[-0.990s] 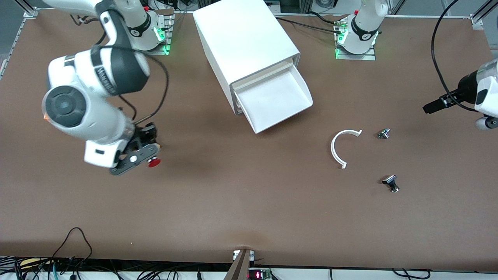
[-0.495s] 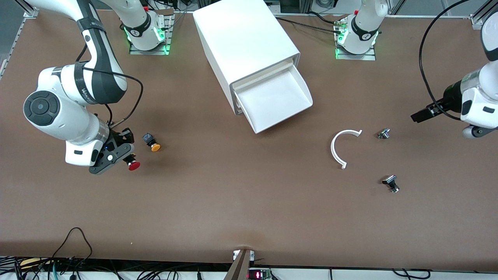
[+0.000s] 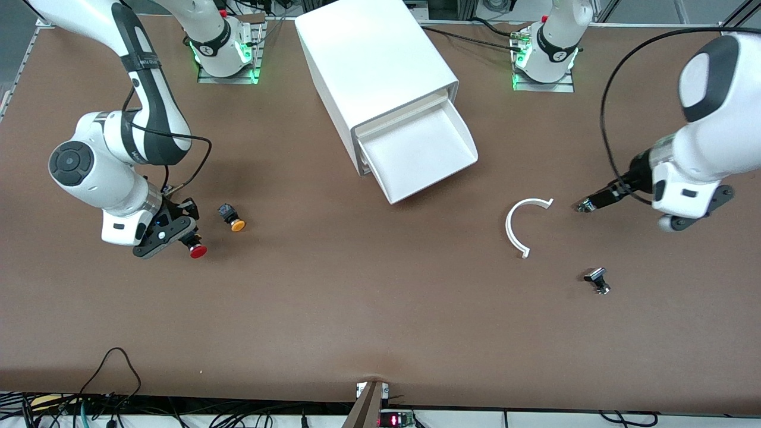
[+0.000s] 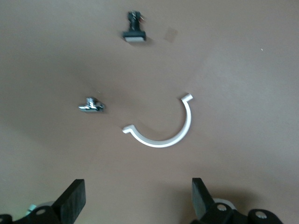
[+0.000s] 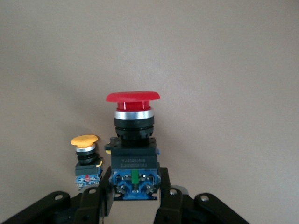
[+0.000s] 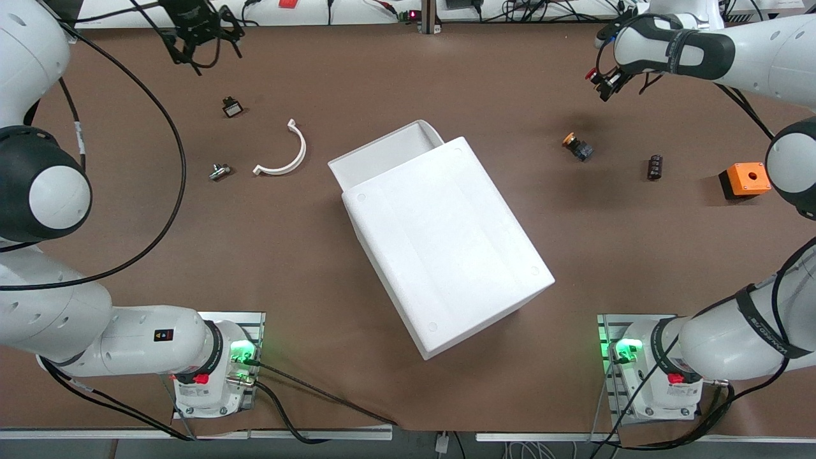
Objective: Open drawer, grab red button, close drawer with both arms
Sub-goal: 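Lower the red button onto the table beside the yellow button, then move the left gripper to the drawer front while the right gripper releases the button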
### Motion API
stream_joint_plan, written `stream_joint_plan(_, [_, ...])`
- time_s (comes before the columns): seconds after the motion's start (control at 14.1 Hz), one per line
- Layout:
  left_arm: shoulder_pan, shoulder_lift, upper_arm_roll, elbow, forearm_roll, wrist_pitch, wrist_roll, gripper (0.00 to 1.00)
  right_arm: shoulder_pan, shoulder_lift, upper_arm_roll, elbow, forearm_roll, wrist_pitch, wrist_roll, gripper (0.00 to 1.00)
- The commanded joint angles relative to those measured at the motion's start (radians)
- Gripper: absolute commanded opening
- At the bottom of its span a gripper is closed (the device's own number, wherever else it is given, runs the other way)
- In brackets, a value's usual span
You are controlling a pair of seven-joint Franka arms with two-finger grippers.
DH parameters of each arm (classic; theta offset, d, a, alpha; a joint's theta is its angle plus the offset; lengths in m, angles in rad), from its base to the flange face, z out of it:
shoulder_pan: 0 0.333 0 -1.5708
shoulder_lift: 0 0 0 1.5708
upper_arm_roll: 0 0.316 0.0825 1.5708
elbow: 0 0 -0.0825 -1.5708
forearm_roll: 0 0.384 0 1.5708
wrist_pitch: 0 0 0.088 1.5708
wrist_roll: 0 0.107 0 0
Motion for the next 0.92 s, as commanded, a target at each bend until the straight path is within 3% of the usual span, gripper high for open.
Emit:
stream_joint_plan(0.0, [-0.016,0.011,-0.039,-0.049,-0.016,0.073,-0.082,1.0,-0.025,0.007,0.005,-0.037,0.023,0.065,-0.052,0.0])
stream_joint_plan(0.42, [-0.054,0.067,-0.082,-0.098,-0.019,0.205,-0.16,1.0,-0.061,0.105,0.006,-0.039,0.026,0.131,-0.073,0.01])
stream_joint_plan(0.85, [-0.132,0.147,-0.117,-0.126,-0.019,0.352,-0.305,1.0,-0.064,0.174,0.006,-0.036,0.174,0.159,-0.162,0.04])
